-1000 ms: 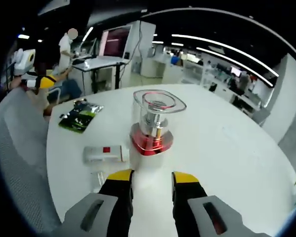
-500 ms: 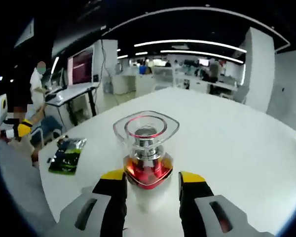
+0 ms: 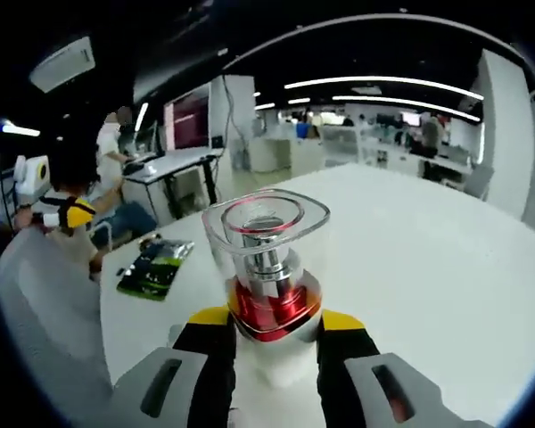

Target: Arrange the skincare products in the storage area until every visible bottle or jar stands upright without overlapping.

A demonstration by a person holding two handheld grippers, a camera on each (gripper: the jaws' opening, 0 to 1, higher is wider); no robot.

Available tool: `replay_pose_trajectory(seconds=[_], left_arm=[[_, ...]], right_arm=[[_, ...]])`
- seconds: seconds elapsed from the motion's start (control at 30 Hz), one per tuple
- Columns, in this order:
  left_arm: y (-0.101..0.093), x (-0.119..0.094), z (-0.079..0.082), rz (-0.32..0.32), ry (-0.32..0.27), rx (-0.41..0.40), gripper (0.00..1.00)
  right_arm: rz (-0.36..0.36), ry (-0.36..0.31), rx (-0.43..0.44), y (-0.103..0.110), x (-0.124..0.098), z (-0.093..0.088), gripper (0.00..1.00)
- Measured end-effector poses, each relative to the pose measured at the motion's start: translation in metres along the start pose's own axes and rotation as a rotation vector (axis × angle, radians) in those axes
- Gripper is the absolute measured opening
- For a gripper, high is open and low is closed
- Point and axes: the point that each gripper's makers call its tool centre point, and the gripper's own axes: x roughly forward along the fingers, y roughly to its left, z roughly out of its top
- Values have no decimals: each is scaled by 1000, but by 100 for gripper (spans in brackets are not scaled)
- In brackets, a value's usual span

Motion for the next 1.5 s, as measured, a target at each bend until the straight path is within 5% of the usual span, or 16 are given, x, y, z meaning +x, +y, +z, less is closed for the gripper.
replay_pose_trajectory(seconds=[0.37,0.67,0.93,1.23,1.33,1.5], left_arm=[[0,0,0,3,0,2,6],[1,0,1,5,-6,-4,6],[0,0,1,1,-6,-4,6],[4,-1,3,14,-29,-24,6],[4,-1,4,13,-34,-30,6],[2,-2,4,19,-27,4,2]], right_arm=[[127,32,-78,22,-5,-5,31],[86,113,-96,19,-16,-15,36],[56,205,-69,27,-44,-51,35],[48,396,-185,34,-40,-71,36],[18,542,-171,31,-43,-84,36],[19,563,-131,39,-35,-85,38]])
